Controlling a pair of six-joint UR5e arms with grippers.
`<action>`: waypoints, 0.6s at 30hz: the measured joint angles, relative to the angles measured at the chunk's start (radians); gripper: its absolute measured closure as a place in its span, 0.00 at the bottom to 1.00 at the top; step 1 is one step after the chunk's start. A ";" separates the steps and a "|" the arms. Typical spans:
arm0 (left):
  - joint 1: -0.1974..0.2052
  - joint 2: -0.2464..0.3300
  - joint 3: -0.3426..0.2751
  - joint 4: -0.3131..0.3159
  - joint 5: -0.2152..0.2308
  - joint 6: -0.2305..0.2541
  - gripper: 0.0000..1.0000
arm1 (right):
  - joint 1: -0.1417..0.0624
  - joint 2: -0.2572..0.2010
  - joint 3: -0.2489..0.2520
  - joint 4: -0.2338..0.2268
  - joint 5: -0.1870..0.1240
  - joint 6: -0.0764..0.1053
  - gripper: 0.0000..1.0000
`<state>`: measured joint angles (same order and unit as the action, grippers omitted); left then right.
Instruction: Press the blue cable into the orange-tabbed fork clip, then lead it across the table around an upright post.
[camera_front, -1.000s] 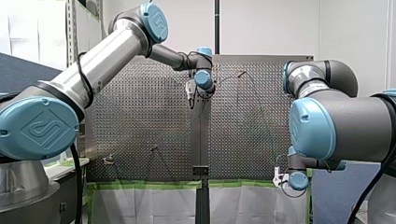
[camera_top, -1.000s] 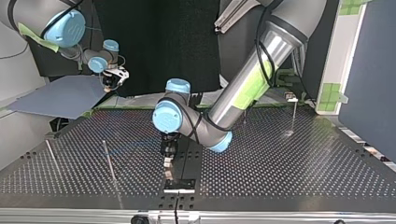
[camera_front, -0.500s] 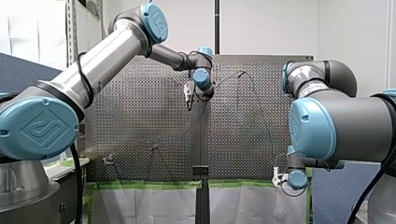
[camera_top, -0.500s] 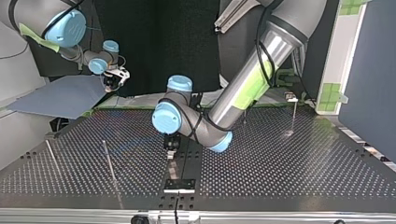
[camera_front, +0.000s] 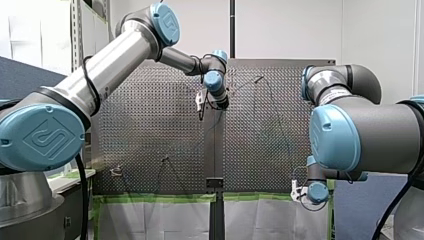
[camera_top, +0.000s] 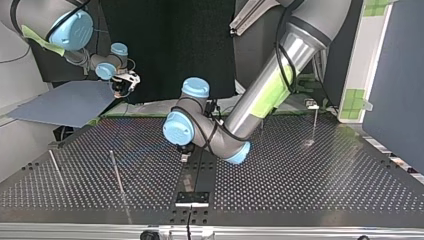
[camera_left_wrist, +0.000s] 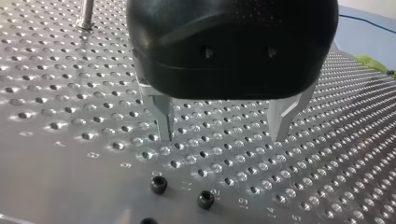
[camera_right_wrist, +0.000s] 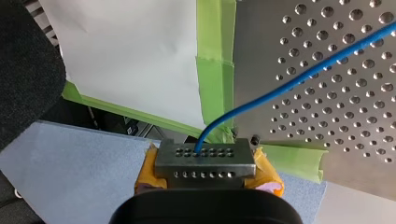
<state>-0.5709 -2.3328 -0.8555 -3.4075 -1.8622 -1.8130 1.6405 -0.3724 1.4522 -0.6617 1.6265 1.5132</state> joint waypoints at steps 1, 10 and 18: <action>0.001 0.003 0.000 -0.005 -0.002 -0.004 0.00 | 0.001 0.000 0.000 0.000 -0.001 0.000 1.00; 0.004 0.020 -0.001 -0.043 0.030 -0.034 0.00 | 0.004 0.000 0.000 -0.003 -0.003 0.004 1.00; 0.023 0.053 -0.046 -0.042 0.050 -0.035 0.00 | 0.005 0.000 0.000 -0.003 -0.004 0.001 1.00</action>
<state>-0.5480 -2.2802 -0.9020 -3.4498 -1.8118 -1.8481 1.6452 -0.3721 1.4521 -0.6648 1.6223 1.5139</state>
